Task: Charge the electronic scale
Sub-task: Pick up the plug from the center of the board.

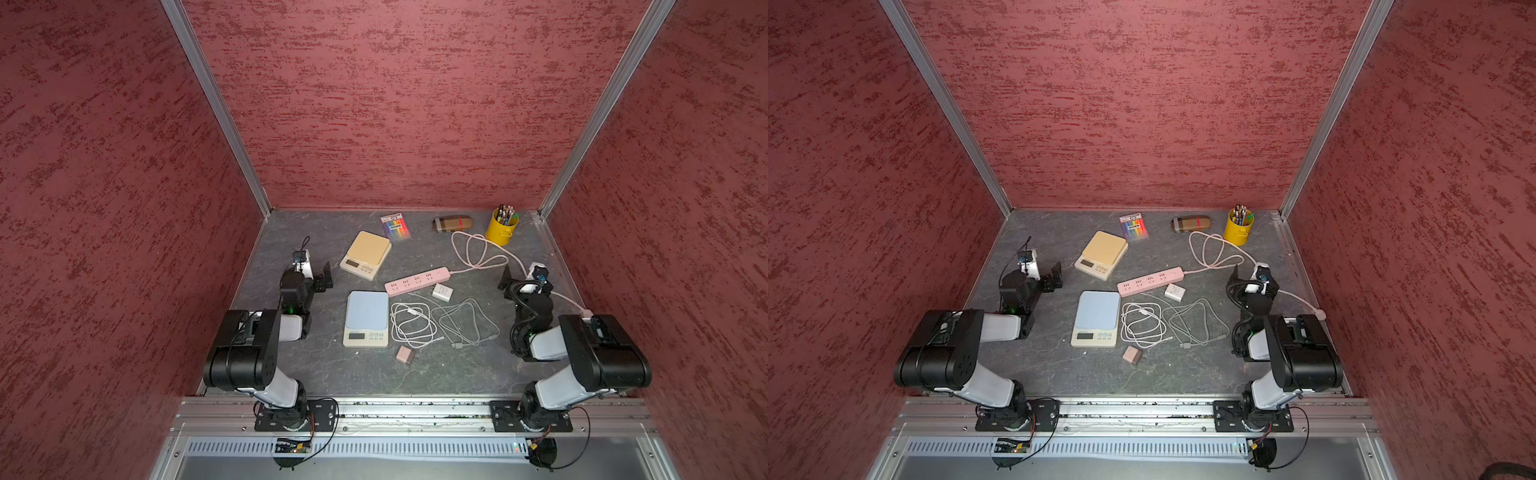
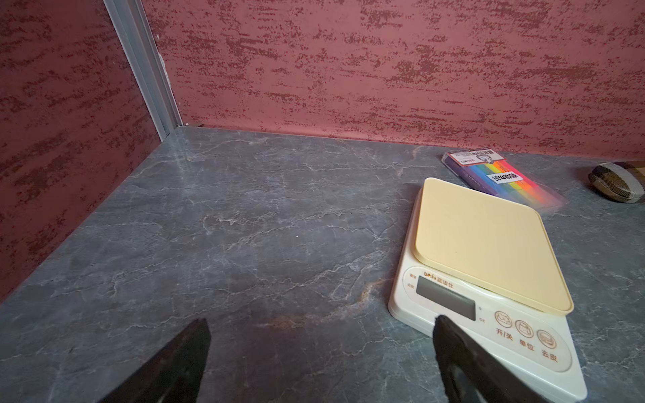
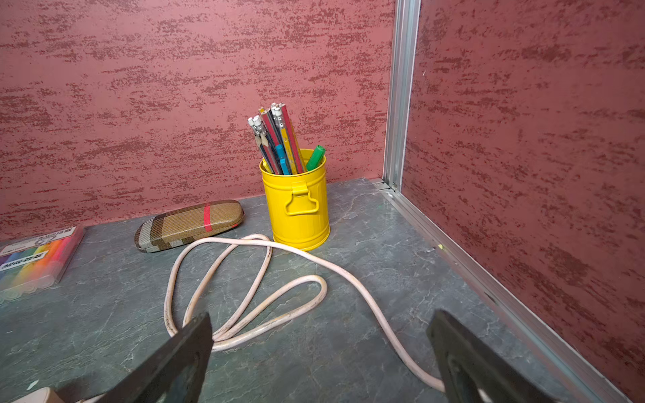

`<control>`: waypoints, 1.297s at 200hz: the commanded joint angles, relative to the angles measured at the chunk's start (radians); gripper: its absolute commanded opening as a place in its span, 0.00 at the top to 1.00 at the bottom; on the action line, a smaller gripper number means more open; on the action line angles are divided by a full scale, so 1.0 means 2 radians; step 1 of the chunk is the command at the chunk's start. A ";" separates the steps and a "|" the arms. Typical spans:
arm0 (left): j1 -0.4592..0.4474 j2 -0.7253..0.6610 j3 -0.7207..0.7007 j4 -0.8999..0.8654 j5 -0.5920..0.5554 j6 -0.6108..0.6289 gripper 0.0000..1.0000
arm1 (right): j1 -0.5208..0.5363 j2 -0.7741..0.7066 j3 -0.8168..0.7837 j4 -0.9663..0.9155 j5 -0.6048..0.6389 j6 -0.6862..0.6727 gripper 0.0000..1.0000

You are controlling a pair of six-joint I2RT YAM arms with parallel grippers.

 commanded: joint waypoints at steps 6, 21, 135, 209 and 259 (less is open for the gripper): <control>0.002 -0.008 -0.005 -0.002 0.005 -0.004 0.00 | -0.002 -0.007 0.007 0.002 -0.003 -0.002 0.01; 0.002 -0.008 -0.005 -0.002 0.005 -0.004 0.00 | -0.002 -0.008 0.007 0.002 -0.003 -0.002 0.01; 0.002 -0.008 -0.005 -0.002 0.005 -0.004 0.01 | -0.002 -0.008 0.007 0.003 -0.003 -0.002 0.01; 0.002 -0.007 -0.005 -0.002 0.005 -0.004 0.00 | -0.002 -0.008 0.007 0.003 -0.004 -0.002 0.01; 0.011 -0.009 -0.006 -0.002 0.020 -0.008 0.00 | -0.001 -0.007 0.007 0.001 -0.004 -0.001 0.01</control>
